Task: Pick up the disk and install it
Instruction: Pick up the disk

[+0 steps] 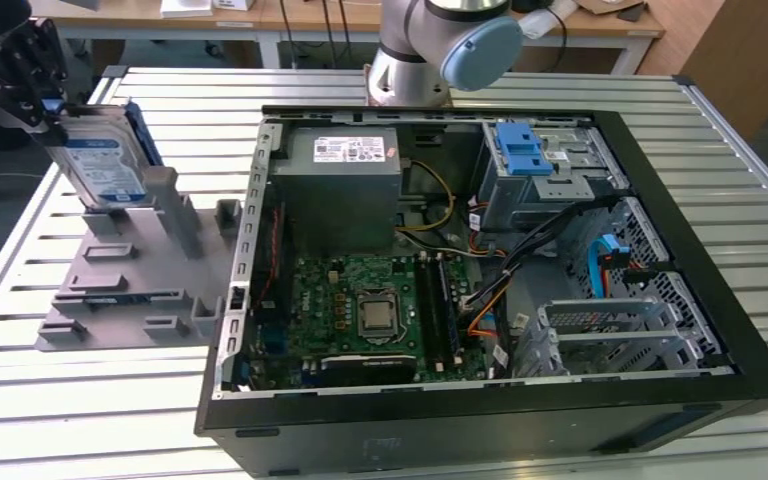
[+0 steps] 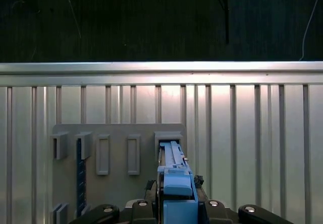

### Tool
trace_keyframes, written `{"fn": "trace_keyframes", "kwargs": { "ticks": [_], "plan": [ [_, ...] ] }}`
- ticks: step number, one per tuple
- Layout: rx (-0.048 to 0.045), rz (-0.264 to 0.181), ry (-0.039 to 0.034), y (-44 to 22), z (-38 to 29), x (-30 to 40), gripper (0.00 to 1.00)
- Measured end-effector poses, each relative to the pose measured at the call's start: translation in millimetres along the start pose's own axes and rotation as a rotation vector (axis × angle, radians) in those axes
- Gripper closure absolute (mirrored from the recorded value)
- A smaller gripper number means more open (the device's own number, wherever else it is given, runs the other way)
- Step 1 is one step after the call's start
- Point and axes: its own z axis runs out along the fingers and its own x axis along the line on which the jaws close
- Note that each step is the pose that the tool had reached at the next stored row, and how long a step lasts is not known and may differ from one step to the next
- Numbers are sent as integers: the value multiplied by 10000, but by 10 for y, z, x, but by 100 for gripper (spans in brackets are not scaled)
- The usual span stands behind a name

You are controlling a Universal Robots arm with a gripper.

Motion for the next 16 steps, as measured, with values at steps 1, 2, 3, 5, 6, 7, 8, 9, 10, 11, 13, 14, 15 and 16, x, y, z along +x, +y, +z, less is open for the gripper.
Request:
{"fn": "trace_keyframes", "kwargs": {
  "ticks": [1, 2, 3, 5, 6, 7, 8, 9, 10, 11, 13, 14, 15, 16],
  "plan": [
    [0, 0, 0, 0, -10, 0, 63],
    [-1, 0, 0, 0, -21, 0, 63],
    [0, 0, -1, 0, -30, -1, 63],
    [0, 0, -1, 0, -50, -1, 63],
    [0, 0, 0, 1, -60, -1, 63],
    [-1, 0, 0, 1, -70, -1, 63],
    [0, 0, 0, 1, -79, -1, 63],
    [0, -1, -1, 0, -89, -1, 63],
    [0, 0, -1, 1, -100, -1, 63],
    [1, 0, 0, 1, -111, -2, 63],
    [1, 0, -1, 1, -131, -2, 63],
    [1, 0, -1, 1, -142, -2, 63],
    [0, 0, 0, 1, -154, -2, 63],
    [0, 0, 0, 1, -164, -2, 63]
  ]
}}
